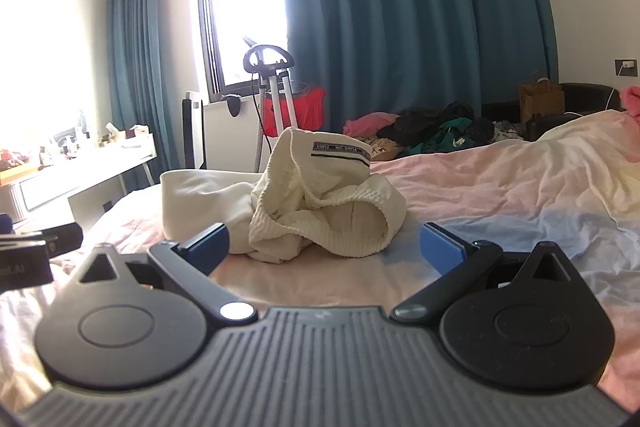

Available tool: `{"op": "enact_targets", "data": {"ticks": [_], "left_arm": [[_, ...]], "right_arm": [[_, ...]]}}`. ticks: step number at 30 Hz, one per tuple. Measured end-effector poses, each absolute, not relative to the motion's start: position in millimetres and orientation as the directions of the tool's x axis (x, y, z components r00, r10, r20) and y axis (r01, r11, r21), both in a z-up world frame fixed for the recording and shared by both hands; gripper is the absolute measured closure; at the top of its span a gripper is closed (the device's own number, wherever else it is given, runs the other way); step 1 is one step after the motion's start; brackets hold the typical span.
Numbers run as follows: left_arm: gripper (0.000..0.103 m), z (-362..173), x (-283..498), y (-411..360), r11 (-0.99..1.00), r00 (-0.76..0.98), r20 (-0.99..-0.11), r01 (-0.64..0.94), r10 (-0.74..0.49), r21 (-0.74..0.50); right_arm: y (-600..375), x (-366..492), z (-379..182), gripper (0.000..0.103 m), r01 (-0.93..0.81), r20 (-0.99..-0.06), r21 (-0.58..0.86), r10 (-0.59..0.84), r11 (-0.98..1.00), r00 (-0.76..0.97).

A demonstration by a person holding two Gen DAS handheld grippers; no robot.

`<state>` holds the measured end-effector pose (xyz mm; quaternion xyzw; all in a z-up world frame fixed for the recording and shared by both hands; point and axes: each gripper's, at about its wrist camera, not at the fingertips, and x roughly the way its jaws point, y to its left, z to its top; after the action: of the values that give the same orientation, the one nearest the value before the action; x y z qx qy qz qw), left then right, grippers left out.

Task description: Fold clothes

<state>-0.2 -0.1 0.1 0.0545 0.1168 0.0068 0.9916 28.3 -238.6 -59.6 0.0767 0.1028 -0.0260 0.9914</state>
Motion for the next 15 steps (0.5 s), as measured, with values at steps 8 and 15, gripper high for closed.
{"op": "enact_targets", "data": {"ticks": [8,15], "left_arm": [[0.0,1.7,-3.5,-1.4,0.993,0.972,-0.234,-0.008,0.035,0.115],[0.0,0.5,-0.5,3.0,0.995,0.969,-0.243,-0.016,0.039,0.097]], "right_arm": [[-240.3,31.0,-64.1,0.0,0.082,-0.215,0.159,-0.046,0.984,0.976],[-239.2,29.8,-60.2,0.0,0.083,-0.199,0.162,-0.05,0.983,0.979]]}}
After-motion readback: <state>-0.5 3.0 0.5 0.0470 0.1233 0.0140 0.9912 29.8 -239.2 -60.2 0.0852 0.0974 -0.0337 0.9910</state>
